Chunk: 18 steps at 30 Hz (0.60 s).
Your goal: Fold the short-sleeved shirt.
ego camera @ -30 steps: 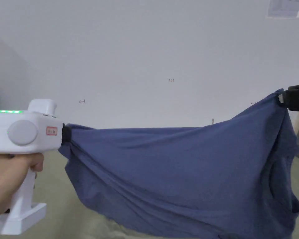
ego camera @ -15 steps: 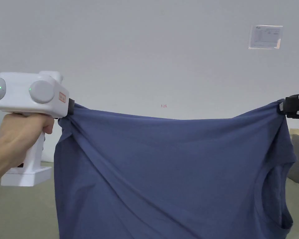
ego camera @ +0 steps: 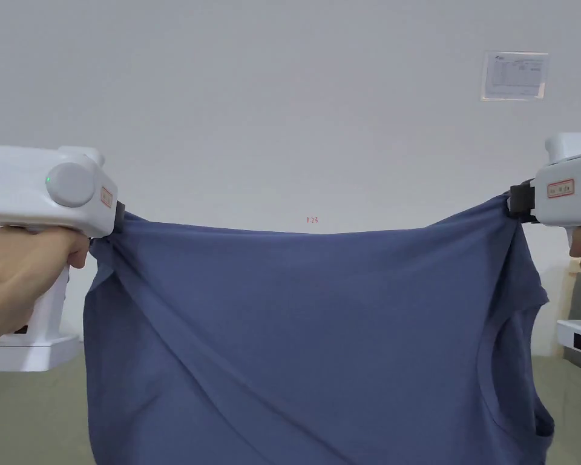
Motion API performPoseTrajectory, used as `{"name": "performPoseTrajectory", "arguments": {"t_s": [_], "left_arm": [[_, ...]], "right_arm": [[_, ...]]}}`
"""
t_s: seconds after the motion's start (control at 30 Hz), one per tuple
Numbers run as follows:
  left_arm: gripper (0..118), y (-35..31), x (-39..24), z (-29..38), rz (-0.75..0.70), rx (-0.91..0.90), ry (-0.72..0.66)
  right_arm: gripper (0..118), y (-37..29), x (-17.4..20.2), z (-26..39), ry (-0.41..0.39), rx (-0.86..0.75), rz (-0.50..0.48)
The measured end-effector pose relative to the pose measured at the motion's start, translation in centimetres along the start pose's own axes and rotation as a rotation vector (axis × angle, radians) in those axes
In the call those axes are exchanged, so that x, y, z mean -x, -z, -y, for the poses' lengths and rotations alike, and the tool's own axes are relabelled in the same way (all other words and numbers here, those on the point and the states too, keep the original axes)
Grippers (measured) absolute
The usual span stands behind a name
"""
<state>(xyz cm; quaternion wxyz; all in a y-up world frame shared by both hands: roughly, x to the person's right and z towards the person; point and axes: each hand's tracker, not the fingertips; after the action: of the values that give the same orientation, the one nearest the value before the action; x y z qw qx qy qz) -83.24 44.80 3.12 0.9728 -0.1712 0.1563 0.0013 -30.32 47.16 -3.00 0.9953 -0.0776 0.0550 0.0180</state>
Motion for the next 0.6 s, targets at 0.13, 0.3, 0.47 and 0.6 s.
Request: {"name": "performPoseTrajectory", "arguments": {"t_s": [0.13, 0.3, 0.47, 0.6], "left_arm": [[1, 3.8, -1.1, -1.1, -0.019, 0.006, 0.008], [1, 8.4, -2.6, -1.8, -0.048, 0.003, 0.023], [1, 13.2, -4.2, -2.0, -0.074, 0.001, 0.031], [1, 16.7, -5.5, -1.4, -0.081, 0.003, 0.035]], "right_arm": [[1, 4.1, 0.5, -1.0, -0.027, 0.003, 0.016], [1, 9.6, 0.8, -1.8, -0.051, 0.014, 0.035], [1, 14.9, 1.0, -1.6, -0.055, 0.025, 0.053], [1, 18.4, 1.0, -0.7, -0.055, 0.038, 0.071]]}}
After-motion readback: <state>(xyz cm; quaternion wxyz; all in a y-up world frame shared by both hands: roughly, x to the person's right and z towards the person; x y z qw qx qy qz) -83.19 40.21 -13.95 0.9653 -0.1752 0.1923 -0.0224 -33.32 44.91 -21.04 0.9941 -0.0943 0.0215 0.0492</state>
